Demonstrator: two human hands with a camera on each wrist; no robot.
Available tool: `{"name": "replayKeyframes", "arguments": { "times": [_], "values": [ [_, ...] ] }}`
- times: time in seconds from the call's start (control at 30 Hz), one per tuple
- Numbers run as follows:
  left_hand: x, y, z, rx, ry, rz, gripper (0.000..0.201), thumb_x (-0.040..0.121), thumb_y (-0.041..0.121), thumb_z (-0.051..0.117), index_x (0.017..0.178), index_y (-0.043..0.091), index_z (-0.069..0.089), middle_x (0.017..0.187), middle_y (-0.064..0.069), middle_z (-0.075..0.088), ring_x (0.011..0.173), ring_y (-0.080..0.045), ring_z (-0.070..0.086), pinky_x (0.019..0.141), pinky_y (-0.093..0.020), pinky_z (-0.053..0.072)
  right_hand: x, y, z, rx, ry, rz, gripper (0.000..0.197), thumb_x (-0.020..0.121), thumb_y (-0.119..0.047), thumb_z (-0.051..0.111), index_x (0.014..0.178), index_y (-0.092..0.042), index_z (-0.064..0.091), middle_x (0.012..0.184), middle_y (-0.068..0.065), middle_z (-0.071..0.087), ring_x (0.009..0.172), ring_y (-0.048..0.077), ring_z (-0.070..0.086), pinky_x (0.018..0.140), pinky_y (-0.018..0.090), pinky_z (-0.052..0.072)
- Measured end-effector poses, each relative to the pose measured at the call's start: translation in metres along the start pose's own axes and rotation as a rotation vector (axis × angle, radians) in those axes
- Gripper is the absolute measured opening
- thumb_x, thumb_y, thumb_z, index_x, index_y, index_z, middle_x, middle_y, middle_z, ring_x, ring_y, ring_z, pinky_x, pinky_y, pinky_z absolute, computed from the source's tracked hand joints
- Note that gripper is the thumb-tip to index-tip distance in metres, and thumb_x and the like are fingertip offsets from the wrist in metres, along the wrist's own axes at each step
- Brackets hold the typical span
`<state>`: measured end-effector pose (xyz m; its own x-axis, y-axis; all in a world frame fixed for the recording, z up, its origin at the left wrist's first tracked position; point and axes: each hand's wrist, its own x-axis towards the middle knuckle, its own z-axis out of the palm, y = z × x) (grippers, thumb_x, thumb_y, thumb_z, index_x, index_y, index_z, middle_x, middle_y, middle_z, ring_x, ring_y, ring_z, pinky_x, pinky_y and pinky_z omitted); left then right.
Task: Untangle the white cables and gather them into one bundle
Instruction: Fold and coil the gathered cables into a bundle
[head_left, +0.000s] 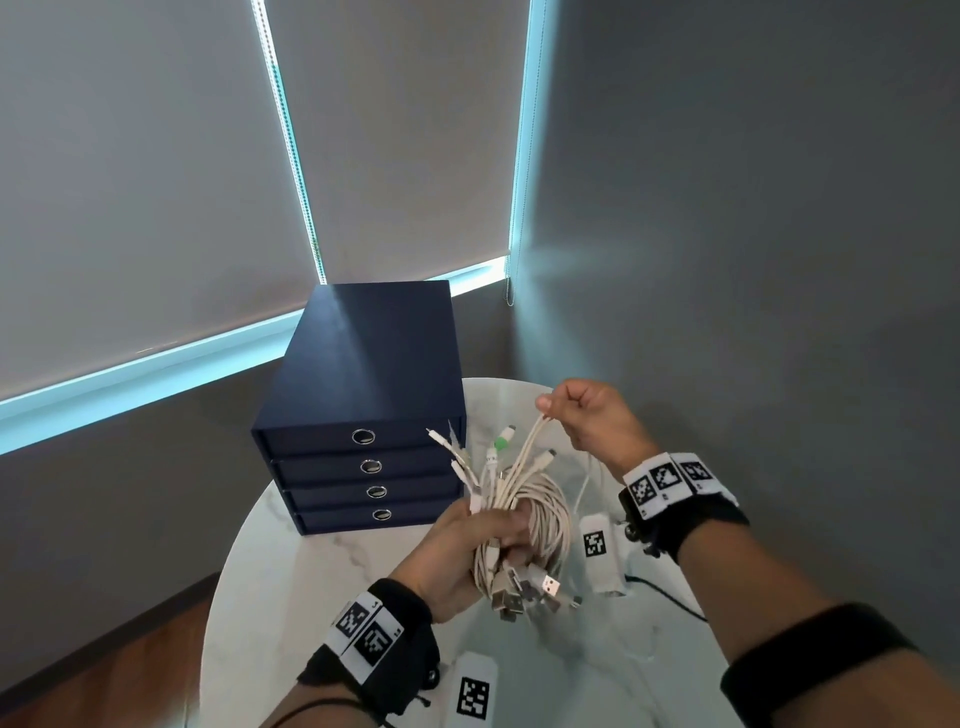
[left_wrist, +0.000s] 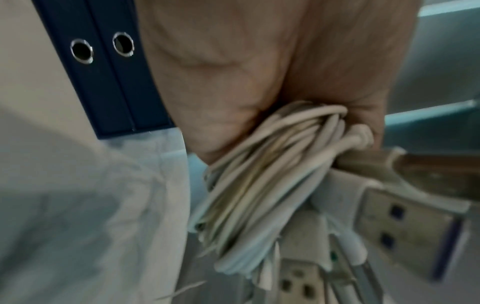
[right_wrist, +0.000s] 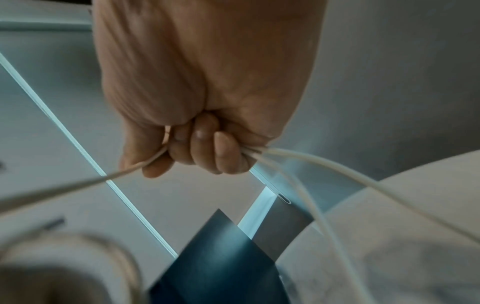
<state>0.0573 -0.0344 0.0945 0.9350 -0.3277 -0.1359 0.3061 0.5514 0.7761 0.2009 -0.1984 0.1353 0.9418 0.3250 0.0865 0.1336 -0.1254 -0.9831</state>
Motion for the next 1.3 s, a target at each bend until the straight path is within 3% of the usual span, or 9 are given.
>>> {"name": "replayKeyframes", "arguments": {
  "times": [0.13, 0.27, 0.33, 0.5, 0.63, 0.73, 0.87, 1.07, 1.3],
  "values": [
    [0.003, 0.015, -0.002, -0.089, 0.029, 0.062, 0.041, 0.066, 0.017, 0.084, 0.095, 0.005, 0.057, 0.062, 0.000, 0.041, 0.053, -0.013, 0.045, 0.072, -0.035, 0.036, -0.025, 0.033, 0.018, -0.093, 0.037, -0.030, 0.036, 0.096, -0.028, 0.059, 0.062, -0.015, 0.060, 0.047, -0.006, 0.050, 0.044, 0.005, 0.040, 0.049, 0.023, 0.036],
    [0.005, 0.020, -0.007, -0.162, 0.071, 0.113, 0.033, 0.069, 0.015, 0.077, 0.088, 0.008, 0.051, 0.058, 0.001, 0.038, 0.052, -0.012, 0.044, 0.076, -0.034, 0.050, -0.050, 0.071, 0.042, -0.112, -0.017, 0.014, 0.034, 0.101, -0.033, 0.048, 0.093, -0.012, 0.074, 0.086, 0.010, 0.075, 0.083, 0.028, 0.071, 0.080, 0.044, 0.057],
    [0.005, 0.018, -0.007, -0.201, 0.072, 0.104, 0.034, 0.070, 0.017, 0.078, 0.082, 0.012, 0.047, 0.057, 0.002, 0.038, 0.050, -0.011, 0.043, 0.070, -0.031, 0.049, -0.063, 0.081, 0.054, -0.040, -0.026, 0.017, 0.020, 0.096, -0.021, 0.054, 0.095, -0.014, 0.073, 0.088, 0.013, 0.074, 0.083, 0.029, 0.070, 0.076, 0.051, 0.056],
    [0.013, 0.011, -0.016, -0.232, 0.267, 0.128, 0.019, 0.079, 0.019, 0.072, 0.074, 0.013, 0.055, 0.060, -0.001, 0.049, 0.056, -0.017, 0.052, 0.064, -0.034, 0.048, -0.089, 0.107, 0.075, -0.249, 0.019, 0.030, 0.028, 0.095, -0.006, 0.044, 0.083, -0.020, 0.065, 0.078, -0.007, 0.070, 0.071, 0.002, 0.062, 0.071, 0.030, 0.048],
    [0.020, 0.013, -0.026, -0.238, 0.500, 0.275, 0.041, 0.080, 0.018, 0.075, 0.116, 0.003, 0.061, 0.094, -0.018, 0.056, 0.089, -0.032, 0.056, 0.087, -0.050, 0.048, -0.110, 0.102, 0.082, -0.434, -0.129, 0.009, 0.026, 0.103, -0.026, 0.036, 0.080, -0.029, 0.049, 0.066, -0.021, 0.055, 0.059, 0.003, 0.047, 0.064, 0.022, 0.037],
    [0.024, 0.008, -0.026, -0.125, 0.651, 0.384, 0.002, 0.091, 0.007, 0.064, 0.091, 0.006, 0.064, 0.074, -0.011, 0.057, 0.071, -0.024, 0.056, 0.074, -0.040, 0.049, -0.117, 0.091, 0.076, -0.647, -0.278, -0.026, 0.021, 0.101, -0.032, 0.034, 0.086, -0.030, 0.050, 0.082, -0.010, 0.065, 0.074, 0.010, 0.060, 0.075, 0.033, 0.049],
    [0.025, -0.001, -0.028, 0.172, 0.807, 0.459, 0.016, 0.092, 0.007, 0.063, 0.076, 0.002, 0.062, 0.063, -0.006, 0.057, 0.061, -0.018, 0.055, 0.069, -0.033, 0.045, -0.122, 0.063, 0.075, -0.901, -0.457, -0.108, 0.025, 0.099, -0.040, 0.033, 0.097, -0.021, 0.051, 0.095, 0.009, 0.068, 0.084, 0.032, 0.063, 0.070, 0.038, 0.049],
    [0.027, -0.017, -0.034, 0.341, 0.789, 0.435, 0.029, 0.090, 0.012, 0.071, 0.086, -0.014, 0.059, 0.061, -0.009, 0.063, 0.051, -0.016, 0.059, 0.052, -0.026, 0.049, -0.112, 0.003, 0.065, -1.173, -0.459, -0.282, 0.025, 0.100, -0.034, 0.041, 0.109, -0.017, 0.058, 0.105, 0.013, 0.066, 0.094, 0.035, 0.061, 0.075, 0.039, 0.045],
    [0.027, -0.011, -0.024, 0.377, 0.738, 0.413, 0.030, 0.087, 0.020, 0.075, 0.082, -0.005, 0.061, 0.057, -0.002, 0.063, 0.052, -0.015, 0.060, 0.054, -0.028, 0.050, -0.089, -0.023, 0.048, -0.969, -0.499, -0.171, 0.016, 0.089, -0.032, 0.055, 0.077, -0.021, 0.059, 0.075, -0.005, 0.062, 0.072, 0.015, 0.056, 0.067, 0.038, 0.048]
  ]
}}
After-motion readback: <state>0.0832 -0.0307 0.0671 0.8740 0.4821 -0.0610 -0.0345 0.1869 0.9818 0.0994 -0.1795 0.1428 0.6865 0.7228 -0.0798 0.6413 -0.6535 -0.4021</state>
